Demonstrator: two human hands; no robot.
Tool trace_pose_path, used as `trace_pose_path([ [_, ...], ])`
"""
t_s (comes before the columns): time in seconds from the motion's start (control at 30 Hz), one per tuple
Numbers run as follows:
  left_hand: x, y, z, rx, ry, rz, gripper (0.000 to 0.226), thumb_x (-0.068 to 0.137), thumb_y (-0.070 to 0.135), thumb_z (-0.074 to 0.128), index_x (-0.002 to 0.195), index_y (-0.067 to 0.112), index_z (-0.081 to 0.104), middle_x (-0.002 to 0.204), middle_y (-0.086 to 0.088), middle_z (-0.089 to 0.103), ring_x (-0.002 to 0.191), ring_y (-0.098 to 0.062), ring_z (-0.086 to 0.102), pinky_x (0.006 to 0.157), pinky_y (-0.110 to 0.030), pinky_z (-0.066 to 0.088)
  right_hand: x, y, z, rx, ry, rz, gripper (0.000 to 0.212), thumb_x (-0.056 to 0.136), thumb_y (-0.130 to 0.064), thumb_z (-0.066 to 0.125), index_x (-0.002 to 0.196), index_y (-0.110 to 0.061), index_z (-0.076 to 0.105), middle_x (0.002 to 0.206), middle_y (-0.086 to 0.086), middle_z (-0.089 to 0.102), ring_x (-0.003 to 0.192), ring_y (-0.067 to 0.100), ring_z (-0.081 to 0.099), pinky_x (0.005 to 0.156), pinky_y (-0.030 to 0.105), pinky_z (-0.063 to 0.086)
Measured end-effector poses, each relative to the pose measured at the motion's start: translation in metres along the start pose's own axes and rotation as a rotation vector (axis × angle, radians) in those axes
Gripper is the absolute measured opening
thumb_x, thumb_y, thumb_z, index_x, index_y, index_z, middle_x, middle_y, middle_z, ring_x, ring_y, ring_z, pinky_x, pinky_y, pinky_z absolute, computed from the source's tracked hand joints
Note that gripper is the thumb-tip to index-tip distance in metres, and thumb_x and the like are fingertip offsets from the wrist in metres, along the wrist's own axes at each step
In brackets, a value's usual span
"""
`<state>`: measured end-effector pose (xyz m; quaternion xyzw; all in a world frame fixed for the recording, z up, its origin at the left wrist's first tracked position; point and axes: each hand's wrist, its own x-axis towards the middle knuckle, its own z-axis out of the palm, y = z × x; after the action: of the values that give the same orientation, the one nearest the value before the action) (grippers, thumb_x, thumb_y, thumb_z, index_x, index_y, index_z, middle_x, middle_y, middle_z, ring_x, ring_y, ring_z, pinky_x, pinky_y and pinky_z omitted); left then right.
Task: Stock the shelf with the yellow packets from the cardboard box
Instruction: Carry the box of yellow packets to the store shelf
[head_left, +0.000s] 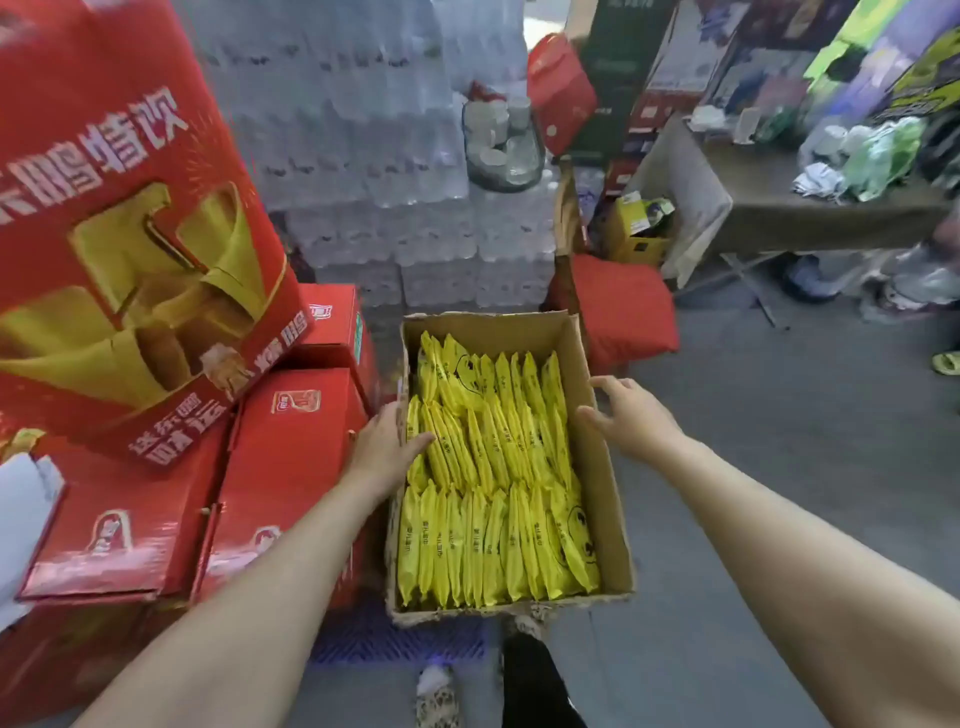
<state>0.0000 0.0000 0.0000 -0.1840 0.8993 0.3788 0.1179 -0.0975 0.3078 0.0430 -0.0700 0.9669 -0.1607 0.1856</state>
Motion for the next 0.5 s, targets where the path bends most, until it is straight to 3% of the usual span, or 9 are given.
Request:
trace_pose_path([
  [0.2,0.025,-0.033,0.046,-0.178,0.003,-0.348,0.083,0.090,0.048,0.060,0.154,0.017,0.018,0.156,-0.009,0.032,0.141,-0.030,0.033,0.112,-0.042,0.030,0.040,0.037,0.049,0.182,-0.159,0.178,0.084,0.096,-0.041,0.057,0.158,-0.020,0.005,0.158,0.008,0.032,0.138,0.030,0.041,0.105,0.044,0.041],
  [0.33,0.027,-0.049,0.071,-0.214,-0.011,-0.438,0.063,0.095,0.048,0.053,0.151,0.032,0.029,0.147,-0.002,0.047,0.132,-0.030,0.046,0.106,-0.039,0.038,0.051,0.052,0.078,0.334,-0.236,0.265,0.087,0.097,-0.037,0.057,0.157,-0.029,-0.006,0.159,0.006,0.030,0.138,0.034,0.040,0.107,0.044,0.038],
  [0.5,0.031,-0.052,0.082,-0.189,0.110,-0.468,0.046,0.099,0.041,0.048,0.144,0.037,0.041,0.132,-0.004,0.062,0.118,-0.032,0.058,0.095,-0.036,0.047,0.060,0.070,0.091,0.329,-0.235,0.265,0.081,0.101,-0.032,0.052,0.150,-0.053,-0.009,0.149,0.007,0.048,0.123,0.041,0.054,0.096,0.045,0.045],
])
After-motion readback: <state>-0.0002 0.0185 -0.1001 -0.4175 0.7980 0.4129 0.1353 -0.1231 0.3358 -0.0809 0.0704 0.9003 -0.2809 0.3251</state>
